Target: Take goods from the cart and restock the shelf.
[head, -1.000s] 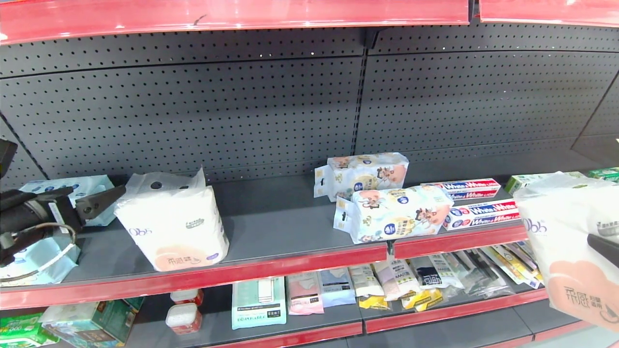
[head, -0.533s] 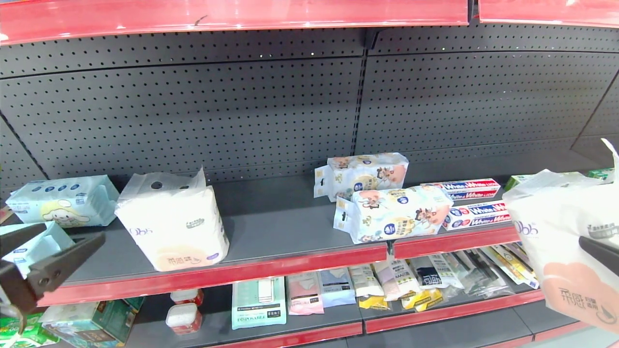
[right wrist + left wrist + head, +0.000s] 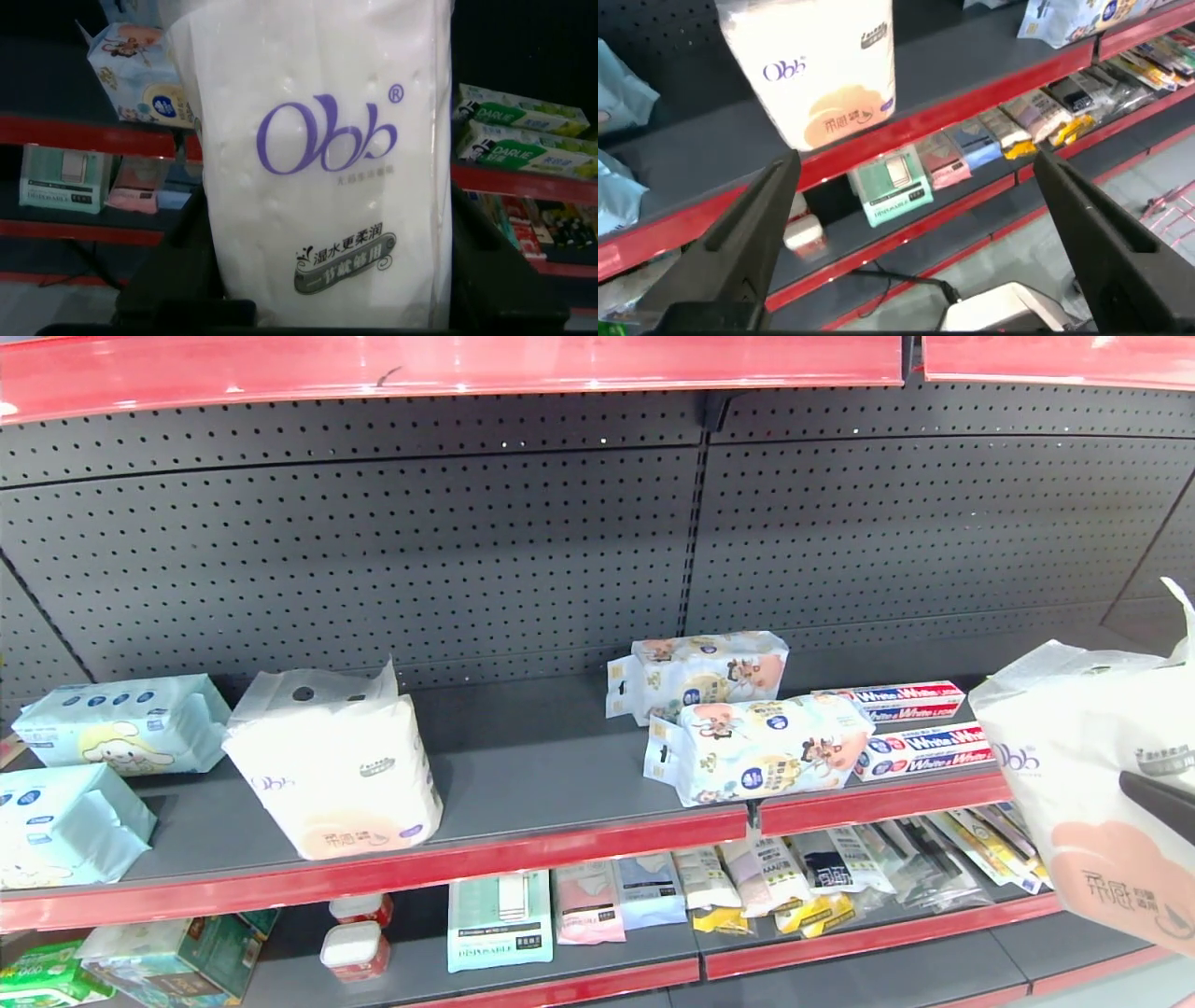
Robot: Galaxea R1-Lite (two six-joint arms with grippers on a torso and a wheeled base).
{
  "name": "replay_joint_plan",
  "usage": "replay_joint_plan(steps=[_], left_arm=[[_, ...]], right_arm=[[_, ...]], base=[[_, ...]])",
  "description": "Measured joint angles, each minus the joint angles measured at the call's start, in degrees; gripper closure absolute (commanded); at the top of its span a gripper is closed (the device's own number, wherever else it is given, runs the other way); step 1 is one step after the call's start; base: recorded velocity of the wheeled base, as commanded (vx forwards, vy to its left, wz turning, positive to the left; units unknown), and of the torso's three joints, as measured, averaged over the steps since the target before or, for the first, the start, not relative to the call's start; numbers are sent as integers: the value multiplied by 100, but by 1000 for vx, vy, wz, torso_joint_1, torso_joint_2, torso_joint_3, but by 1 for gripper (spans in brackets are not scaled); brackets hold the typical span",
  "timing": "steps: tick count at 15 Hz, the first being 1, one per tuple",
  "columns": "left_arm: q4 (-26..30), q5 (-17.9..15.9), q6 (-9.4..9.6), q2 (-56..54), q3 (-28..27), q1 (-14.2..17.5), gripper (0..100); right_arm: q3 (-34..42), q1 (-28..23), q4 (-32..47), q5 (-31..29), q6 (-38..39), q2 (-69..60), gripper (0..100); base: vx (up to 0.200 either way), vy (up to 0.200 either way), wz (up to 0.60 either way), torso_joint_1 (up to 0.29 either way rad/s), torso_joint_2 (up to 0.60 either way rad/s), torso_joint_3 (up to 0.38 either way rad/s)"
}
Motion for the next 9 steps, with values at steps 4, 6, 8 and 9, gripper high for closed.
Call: replay_joint_plan(steps=[4,6,8,9], left_arm=[[82,6,16,-325,11,-15,0],[87,11,13,-373,20,-11,0],[89,11,13,-395,20,-11,0],[84,17,11,-402,26,-11,0]], right_arm=[[-5,-69,-2,-27,6,28,100],[-2,-105,-2,-27,9,33,100],[-2,-117,-2,-24,9,37,100],[-2,-117,-6,-24,9,41,100]], base=[[0,0,0,0,0,0],[0,0,0,0,0,0],[0,0,0,0,0,0],[0,0,600,2,2,7]])
